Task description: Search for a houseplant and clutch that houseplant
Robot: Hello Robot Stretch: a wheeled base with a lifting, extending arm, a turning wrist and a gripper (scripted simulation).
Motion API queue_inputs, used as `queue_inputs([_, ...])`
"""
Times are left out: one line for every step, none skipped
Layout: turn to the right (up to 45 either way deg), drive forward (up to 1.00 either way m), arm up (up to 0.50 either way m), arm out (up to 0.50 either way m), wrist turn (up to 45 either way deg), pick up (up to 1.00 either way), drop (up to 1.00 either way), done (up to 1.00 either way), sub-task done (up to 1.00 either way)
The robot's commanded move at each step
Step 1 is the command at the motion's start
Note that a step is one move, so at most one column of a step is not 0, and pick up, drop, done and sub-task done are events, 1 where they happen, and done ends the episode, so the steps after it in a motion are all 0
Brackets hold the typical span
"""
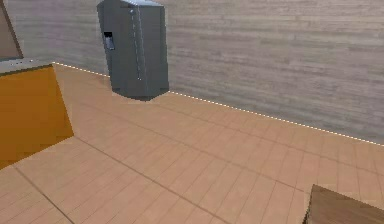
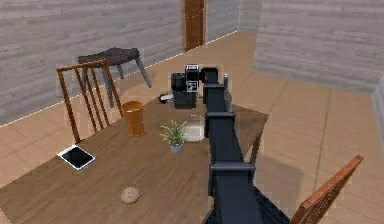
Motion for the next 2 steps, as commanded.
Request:
queue_inputs([0.0,0.00,-0.30,0.00,0.0,0.00,0.00,0.00,0.00])
queue_inputs([0.0,0.00,0.00,0.00,0.0,1.00,0.00,0.00,0.00])
